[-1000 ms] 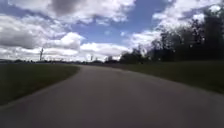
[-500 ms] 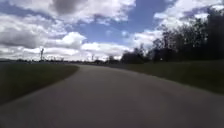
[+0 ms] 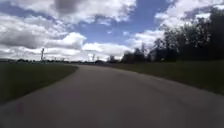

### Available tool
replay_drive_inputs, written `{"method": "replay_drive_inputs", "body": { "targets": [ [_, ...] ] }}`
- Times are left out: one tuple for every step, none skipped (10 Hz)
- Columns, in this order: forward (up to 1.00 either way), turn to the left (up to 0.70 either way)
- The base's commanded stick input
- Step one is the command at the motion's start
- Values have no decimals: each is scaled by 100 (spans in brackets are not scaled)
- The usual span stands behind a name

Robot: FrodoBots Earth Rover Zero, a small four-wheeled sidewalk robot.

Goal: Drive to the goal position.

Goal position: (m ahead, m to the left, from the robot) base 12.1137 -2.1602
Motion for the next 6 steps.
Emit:
{"method": "replay_drive_inputs", "body": {
  "targets": [
    [100, 0],
    [100, 0],
    [100, 0],
    [100, 0],
    [100, 0],
    [100, 0]
  ]
}}
